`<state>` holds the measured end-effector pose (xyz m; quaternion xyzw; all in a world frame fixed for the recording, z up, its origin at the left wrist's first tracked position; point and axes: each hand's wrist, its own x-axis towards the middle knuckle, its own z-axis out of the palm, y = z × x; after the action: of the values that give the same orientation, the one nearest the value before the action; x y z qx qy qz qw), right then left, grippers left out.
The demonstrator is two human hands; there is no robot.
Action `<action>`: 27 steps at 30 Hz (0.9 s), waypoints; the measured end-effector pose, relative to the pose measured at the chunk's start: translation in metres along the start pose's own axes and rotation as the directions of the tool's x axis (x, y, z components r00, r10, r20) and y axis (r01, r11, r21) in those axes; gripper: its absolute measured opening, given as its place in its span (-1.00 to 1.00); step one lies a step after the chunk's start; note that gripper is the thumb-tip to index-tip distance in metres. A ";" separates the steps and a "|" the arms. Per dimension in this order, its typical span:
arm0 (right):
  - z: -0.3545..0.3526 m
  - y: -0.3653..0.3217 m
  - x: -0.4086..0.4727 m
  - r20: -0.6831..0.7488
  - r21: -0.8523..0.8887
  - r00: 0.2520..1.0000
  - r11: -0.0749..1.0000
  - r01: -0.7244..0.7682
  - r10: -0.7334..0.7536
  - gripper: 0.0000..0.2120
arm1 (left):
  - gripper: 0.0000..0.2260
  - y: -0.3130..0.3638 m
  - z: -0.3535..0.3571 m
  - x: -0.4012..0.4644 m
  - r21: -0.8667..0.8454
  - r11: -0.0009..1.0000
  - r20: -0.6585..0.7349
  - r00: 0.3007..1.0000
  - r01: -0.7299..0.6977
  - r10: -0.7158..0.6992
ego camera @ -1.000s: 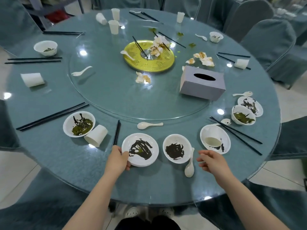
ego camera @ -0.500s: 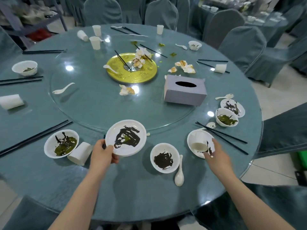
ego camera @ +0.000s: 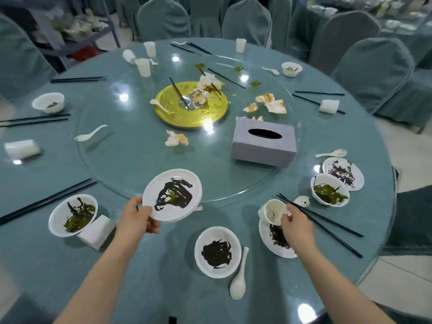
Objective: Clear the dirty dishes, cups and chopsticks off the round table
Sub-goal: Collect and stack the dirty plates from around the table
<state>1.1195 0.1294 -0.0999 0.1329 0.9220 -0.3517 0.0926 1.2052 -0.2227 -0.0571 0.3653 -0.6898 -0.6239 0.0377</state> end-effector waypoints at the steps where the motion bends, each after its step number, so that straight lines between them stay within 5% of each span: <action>1: 0.001 -0.006 0.004 0.017 0.029 0.999 0.999 0.027 -0.027 -0.71 | -0.81 -0.001 0.002 0.000 -0.006 1.000 -0.009 1.000 0.008 -0.008; 11: 0.037 -0.080 0.066 0.133 0.299 0.983 0.951 0.083 -0.128 -0.81 | -0.72 -0.018 -0.009 0.009 -0.054 0.994 -0.136 0.985 0.097 -0.104; 19: 0.048 -0.067 0.059 0.111 0.506 0.988 0.862 0.037 -0.108 -0.87 | -0.76 -0.017 -0.001 0.002 -0.055 0.994 -0.112 0.989 0.094 -0.100; 27: 0.001 0.055 0.010 -0.141 0.103 0.972 0.979 -0.177 0.190 -0.92 | -0.75 -0.014 0.024 -0.002 -0.021 0.998 0.052 0.997 0.060 -0.059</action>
<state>1.1268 0.1696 -0.1376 0.2478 0.8934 -0.3716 0.0490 1.2011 -0.2007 -0.0741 0.3691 -0.6723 -0.6417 0.0055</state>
